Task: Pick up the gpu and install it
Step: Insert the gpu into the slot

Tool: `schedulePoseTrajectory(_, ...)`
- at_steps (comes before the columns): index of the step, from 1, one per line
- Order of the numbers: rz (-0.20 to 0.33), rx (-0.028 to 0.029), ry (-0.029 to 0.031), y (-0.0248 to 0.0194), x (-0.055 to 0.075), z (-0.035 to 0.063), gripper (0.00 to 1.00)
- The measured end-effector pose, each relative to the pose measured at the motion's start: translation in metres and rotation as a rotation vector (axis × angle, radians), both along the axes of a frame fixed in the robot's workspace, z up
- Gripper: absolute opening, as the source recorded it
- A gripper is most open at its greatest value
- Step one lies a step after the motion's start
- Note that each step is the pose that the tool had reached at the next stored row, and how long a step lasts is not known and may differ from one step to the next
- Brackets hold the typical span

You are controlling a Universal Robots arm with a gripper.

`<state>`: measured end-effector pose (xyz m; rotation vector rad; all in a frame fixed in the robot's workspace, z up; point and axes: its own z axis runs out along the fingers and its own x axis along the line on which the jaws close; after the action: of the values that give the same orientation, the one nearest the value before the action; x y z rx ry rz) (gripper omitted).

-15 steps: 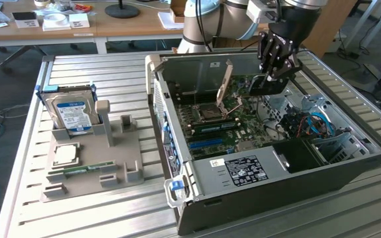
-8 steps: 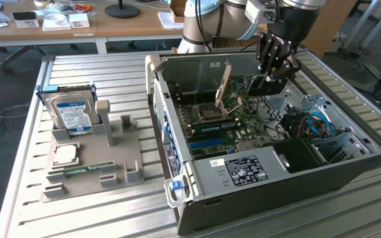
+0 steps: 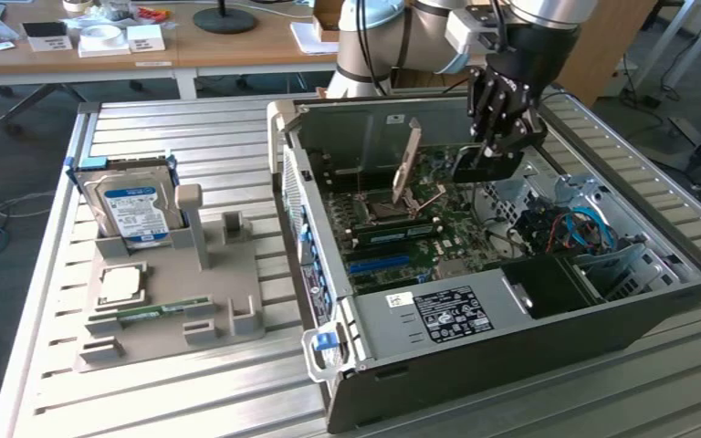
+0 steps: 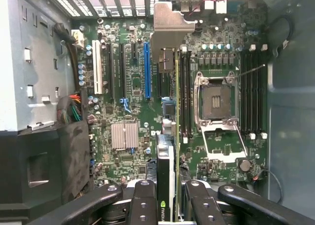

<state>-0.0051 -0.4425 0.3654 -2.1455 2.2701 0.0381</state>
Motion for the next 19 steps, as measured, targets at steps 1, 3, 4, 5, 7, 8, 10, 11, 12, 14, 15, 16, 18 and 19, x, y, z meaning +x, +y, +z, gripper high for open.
schedulePoseTrajectory(1,0.0,-0.0002,0.0001,0.0,0.0,-0.0001,0.27)
schedulePoseTrajectory(3,0.0,-0.0002,0.0001,0.0,0.0,-0.0001,0.27)
schedulePoseTrajectory(4,0.0,-0.0001,0.0001,0.0,0.0,-0.0002,0.27)
schedulePoseTrajectory(5,0.0,0.0,0.0,0.0,-0.001,-0.0003,0.27)
schedulePoseTrajectory(7,0.0,0.0,-0.0002,0.0,-0.003,-0.0003,0.27)
schedulePoseTrajectory(8,0.0,0.0,-0.0003,0.0,-0.005,-0.0004,0.27)
schedulePoseTrajectory(10,0.0,0.0002,-0.0004,0.0,-0.006,-0.0008,0.27)
schedulePoseTrajectory(11,0.0,0.0005,-0.0005,0.0,-0.007,-0.0016,0.27)
schedulePoseTrajectory(12,0.0,0.0003,-0.0004,0.0,-0.007,-0.0027,0.27)
schedulePoseTrajectory(14,0.0,0.0001,-0.0003,0.0,-0.008,-0.0057,0.27)
schedulePoseTrajectory(15,0.0,0.0002,-0.0004,0.0,-0.008,-0.0074,0.27)
schedulePoseTrajectory(16,0.0,0.0001,-0.0004,0.0,-0.008,-0.0089,0.27)
schedulePoseTrajectory(18,0.0,0.0,-0.0003,0.0,-0.009,-0.0108,0.27)
schedulePoseTrajectory(19,0.0,-0.0002,-0.0003,0.0,-0.009,-0.0108,0.27)
